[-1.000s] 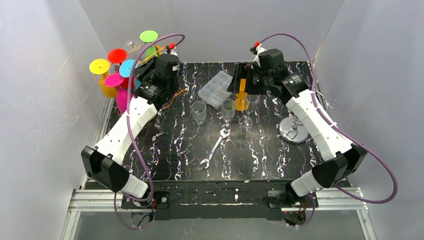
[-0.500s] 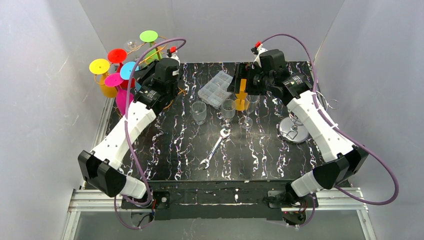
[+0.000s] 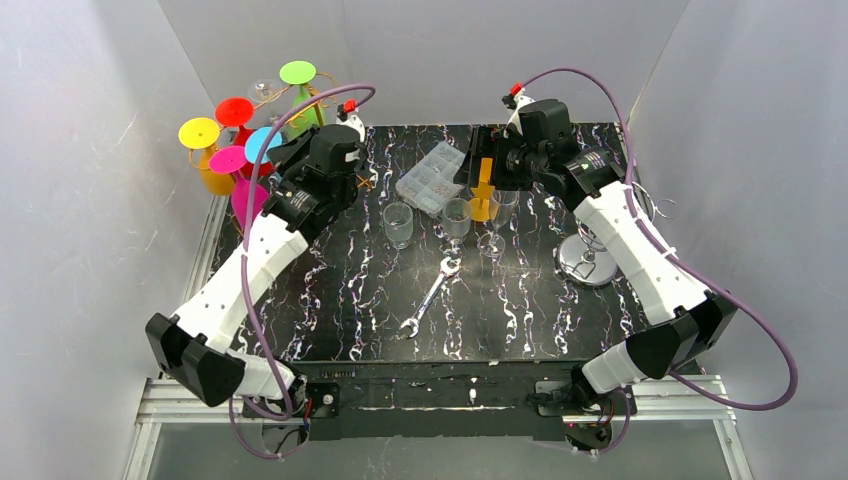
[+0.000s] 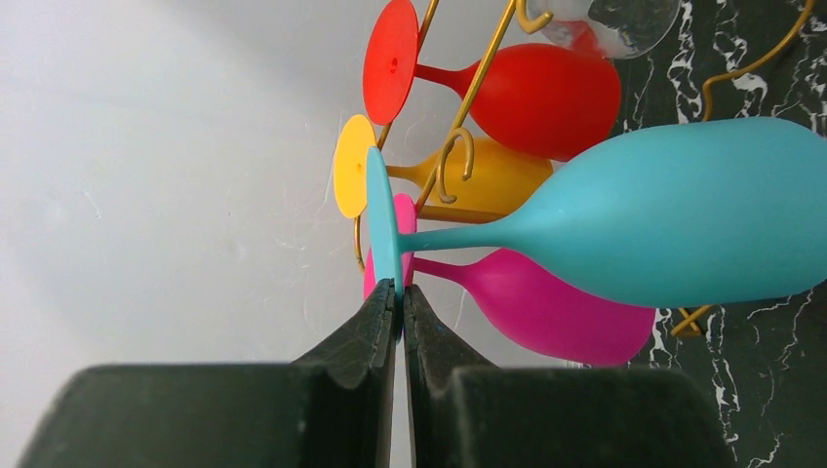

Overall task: Take the wine glass off the wine glass rack
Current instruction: Pick up the wine glass from the wine rack, then place the wine glass at the center of the board.

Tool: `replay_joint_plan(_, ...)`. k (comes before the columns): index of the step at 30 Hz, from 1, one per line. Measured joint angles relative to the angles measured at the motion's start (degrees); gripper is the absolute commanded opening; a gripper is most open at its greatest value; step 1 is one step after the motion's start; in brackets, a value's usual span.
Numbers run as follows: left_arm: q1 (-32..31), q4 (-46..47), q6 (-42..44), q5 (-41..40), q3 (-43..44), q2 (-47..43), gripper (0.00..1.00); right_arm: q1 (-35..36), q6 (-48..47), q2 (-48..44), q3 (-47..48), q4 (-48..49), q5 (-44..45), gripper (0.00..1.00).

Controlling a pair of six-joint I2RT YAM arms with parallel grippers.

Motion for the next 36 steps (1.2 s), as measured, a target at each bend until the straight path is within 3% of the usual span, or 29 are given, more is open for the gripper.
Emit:
replay_joint_plan(9,-6.7,-6.6,-4.6,1.6,0.7,-5.2,0.00,0.0,0.7,-1.5,0.0,0.0,-0.2,1.00)
replay_joint_plan(13,-10.2,-16.2,-11.5,6.6,8.3,-4.9,0.00,0.0,1.1,-2.1,0.0,0.0,-0.4,1.00)
replay_joint_plan(19,-11.2,-28.2,-25.9,21.8,26.0,-4.2,0.00,0.0,2.4,-4.1,0.5,0.7,-0.9,1.00)
replay_joint_plan(25,-10.1,-33.7,-38.9,37.4,36.1,-1.0,0.00,0.0,4.9,-9.6,0.3,5.4,-1.6,1.00)
replay_joint_plan(28,-6.3,-35.0,-45.7,47.1,37.5,1.4,0.00,0.0,6.3,-13.2,0.0,8.6,-2.1,1.00)
replay_joint_plan(32,0.2,-35.5,-54.3,60.3,36.1,3.6,0.00,0.0,7.6,-16.5,0.0,12.0,-3.4,0.86)
replay_joint_plan(36,2.6,-33.8,-60.4,68.7,31.0,3.2,0.00,0.0,8.6,-16.8,0.1,13.7,-6.0,0.79)
